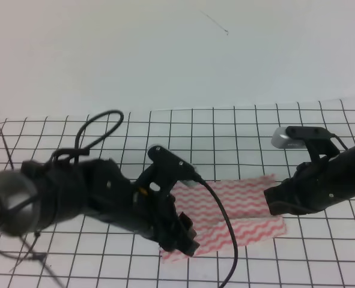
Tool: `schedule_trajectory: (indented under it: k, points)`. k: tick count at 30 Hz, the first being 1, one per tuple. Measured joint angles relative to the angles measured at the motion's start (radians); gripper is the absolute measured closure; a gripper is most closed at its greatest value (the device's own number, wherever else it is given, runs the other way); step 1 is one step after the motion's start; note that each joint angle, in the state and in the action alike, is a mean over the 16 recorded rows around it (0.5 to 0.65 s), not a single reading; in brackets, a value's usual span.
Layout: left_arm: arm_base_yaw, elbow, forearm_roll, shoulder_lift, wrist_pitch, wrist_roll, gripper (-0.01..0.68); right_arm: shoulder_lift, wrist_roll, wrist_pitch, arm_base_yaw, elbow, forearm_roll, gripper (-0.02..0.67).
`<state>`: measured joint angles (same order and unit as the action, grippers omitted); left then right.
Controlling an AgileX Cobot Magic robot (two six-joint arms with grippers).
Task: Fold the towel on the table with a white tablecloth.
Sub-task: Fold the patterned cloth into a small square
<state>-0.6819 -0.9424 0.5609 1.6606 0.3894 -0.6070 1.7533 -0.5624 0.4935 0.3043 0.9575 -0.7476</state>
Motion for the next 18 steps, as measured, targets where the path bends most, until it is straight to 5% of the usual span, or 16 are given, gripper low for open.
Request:
schedule_trajectory:
  k: [18]
  points:
    - [0.068, -0.269, -0.027, 0.207, 0.275, -0.110, 0.333, -0.001, -0.153, 0.055, 0.000, 0.000, 0.004, 0.650]
